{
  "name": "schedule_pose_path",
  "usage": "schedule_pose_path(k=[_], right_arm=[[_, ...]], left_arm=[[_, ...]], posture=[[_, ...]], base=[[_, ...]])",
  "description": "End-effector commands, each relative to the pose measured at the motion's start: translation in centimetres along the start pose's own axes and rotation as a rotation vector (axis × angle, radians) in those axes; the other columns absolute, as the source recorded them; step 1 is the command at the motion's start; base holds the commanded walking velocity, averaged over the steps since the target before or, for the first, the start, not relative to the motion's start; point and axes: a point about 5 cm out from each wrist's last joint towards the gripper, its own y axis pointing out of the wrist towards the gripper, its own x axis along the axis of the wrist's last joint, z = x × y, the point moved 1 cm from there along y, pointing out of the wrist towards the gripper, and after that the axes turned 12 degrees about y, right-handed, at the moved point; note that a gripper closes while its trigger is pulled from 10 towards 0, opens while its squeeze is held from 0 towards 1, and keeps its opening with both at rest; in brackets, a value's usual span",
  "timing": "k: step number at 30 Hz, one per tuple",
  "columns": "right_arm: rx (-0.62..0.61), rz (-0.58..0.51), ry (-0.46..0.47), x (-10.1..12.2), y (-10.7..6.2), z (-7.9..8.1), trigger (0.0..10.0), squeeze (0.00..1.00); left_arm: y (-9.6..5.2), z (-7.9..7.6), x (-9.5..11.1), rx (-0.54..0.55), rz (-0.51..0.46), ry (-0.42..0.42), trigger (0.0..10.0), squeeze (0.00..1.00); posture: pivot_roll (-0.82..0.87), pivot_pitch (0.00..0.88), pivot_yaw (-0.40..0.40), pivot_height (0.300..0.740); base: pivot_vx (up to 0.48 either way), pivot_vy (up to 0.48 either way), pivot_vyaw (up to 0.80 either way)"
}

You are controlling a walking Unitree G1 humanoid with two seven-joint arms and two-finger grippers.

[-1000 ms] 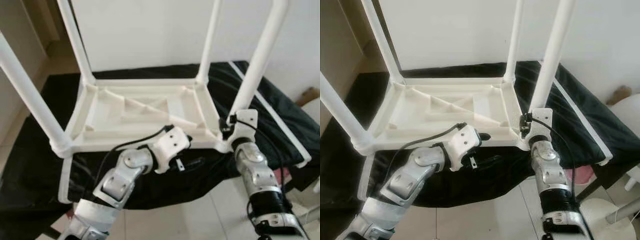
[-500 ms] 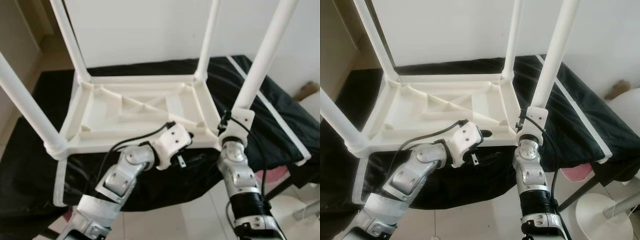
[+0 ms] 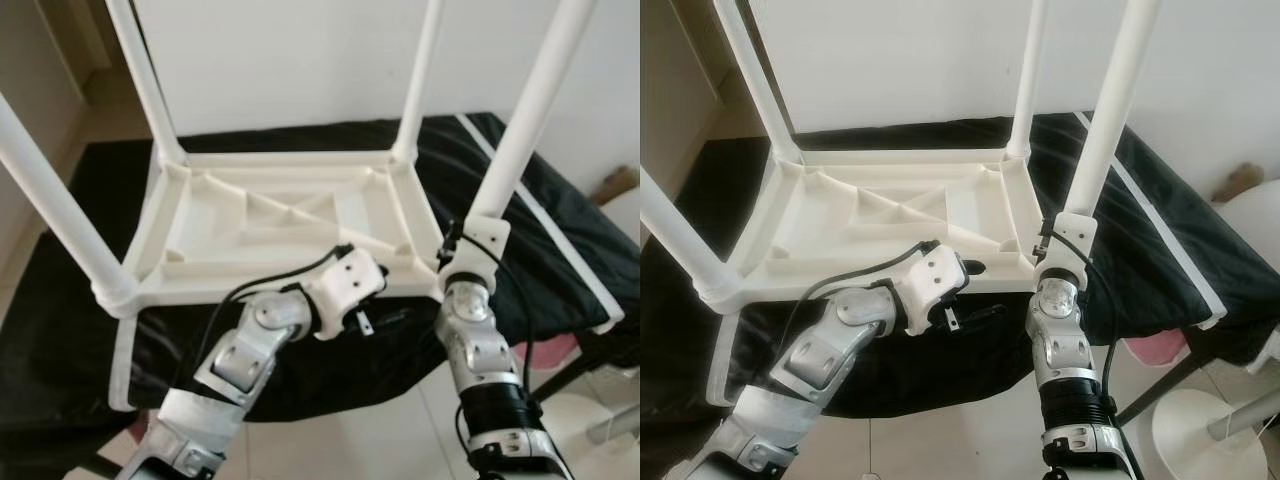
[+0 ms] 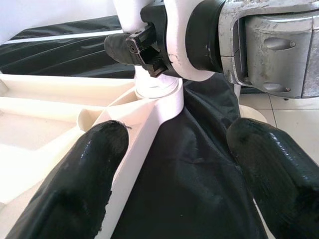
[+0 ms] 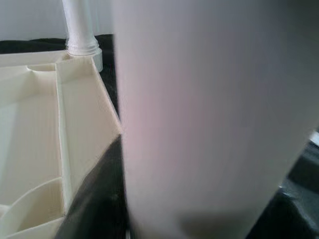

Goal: Building children table

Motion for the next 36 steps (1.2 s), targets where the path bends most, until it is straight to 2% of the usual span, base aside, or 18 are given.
schedule_pose_path(k=[1,10,14,18,19,20,21,22,23,25,27,29,33,35,36], right_arm=[[-0.067,0.038,-0.033,-1.0,0.1,-1.9,10.0,1.00],[0.091,-0.034,-0.006,0.6,0.4,-2.7,10.0,1.00],[0.228,-0.018,-0.002,0.5,0.2,-4.4,10.0,1.00],[0.250,-0.019,-0.053,0.5,0.4,-5.2,10.0,1.00],[0.253,0.011,-0.060,0.2,0.8,-5.8,10.0,1.00],[0.300,0.043,-0.079,0.0,1.3,-6.2,10.0,0.00],[0.300,0.043,-0.079,0.0,1.3,-6.2,10.0,0.00],[0.351,0.069,-0.083,-0.1,1.7,-6.4,10.0,0.00],[0.480,0.090,-0.098,0.3,2.1,-5.8,10.0,0.00],[0.571,0.100,-0.111,0.5,2.3,-5.1,10.0,0.00],[0.608,0.108,-0.109,0.7,2.4,-4.9,10.0,0.00],[0.722,0.136,-0.131,0.7,2.3,-4.1,10.0,0.00],[0.854,0.170,-0.149,0.7,2.2,-3.1,10.0,0.00],[0.876,0.176,-0.155,0.7,2.2,-2.9,10.0,0.00],[0.888,0.183,-0.172,0.6,2.2,-2.8,7.8,0.00]], left_arm=[[0.1,-0.2,-0.4,0.016,0.015,-0.004,10.0,0.00],[0.0,0.4,-0.9,0.049,0.037,0.008,10.0,0.00],[-0.3,0.5,-1.0,0.060,0.038,0.005,10.0,0.00],[-0.3,0.5,-1.0,0.059,0.039,0.007,10.0,0.00],[-0.4,0.5,-1.0,0.056,0.039,0.008,10.0,0.00],[-0.4,0.4,-1.0,0.049,0.039,0.011,10.0,0.00],[-0.4,0.4,-1.0,0.049,0.039,0.011,10.0,0.00],[-0.4,0.3,-1.0,0.043,0.039,0.013,10.0,0.00],[-0.3,0.2,-1.0,0.033,0.038,0.016,10.0,0.00],[-0.3,0.2,-1.0,0.027,0.037,0.020,10.0,0.00],[-0.3,0.2,-0.9,0.024,0.037,0.023,10.0,0.00],[-0.2,0.2,-0.9,0.022,0.037,0.027,10.0,0.00],[-0.2,0.2,-0.8,0.018,0.040,0.035,10.0,0.00],[-0.2,0.2,-0.8,0.018,0.041,0.035,10.0,0.00],[-0.2,0.2,-0.9,0.018,0.041,0.035,10.0,0.00]], posture=[[-0.01,0.000,-0.037,0.740],[-0.02,0.000,-0.046,0.740],[-0.02,0.000,-0.042,0.740],[-0.02,0.000,-0.042,0.740],[-0.02,0.000,-0.037,0.740],[-0.02,0.000,-0.031,0.740],[-0.02,0.000,-0.031,0.740],[-0.02,0.000,-0.028,0.740],[-0.03,0.000,-0.022,0.740],[-0.03,0.000,-0.022,0.740],[-0.03,0.000,-0.022,0.740],[-0.02,0.000,-0.018,0.740],[-0.02,0.000,-0.019,0.740],[-0.02,0.000,-0.018,0.740],[-0.01,0.000,-0.018,0.740]], base=[[0.000,0.000,0.00],[0.000,0.000,0.00],[0.000,0.000,0.00],[0.000,0.000,0.00],[0.000,0.000,0.00],[0.000,0.000,0.00],[0.000,0.000,0.00],[0.000,0.000,0.00],[0.000,0.000,0.00],[0.000,0.000,0.00],[0.000,0.000,0.00],[0.000,0.000,0.00],[0.000,0.000,0.00],[0.000,0.000,0.00],[0.000,0.000,0.00]])
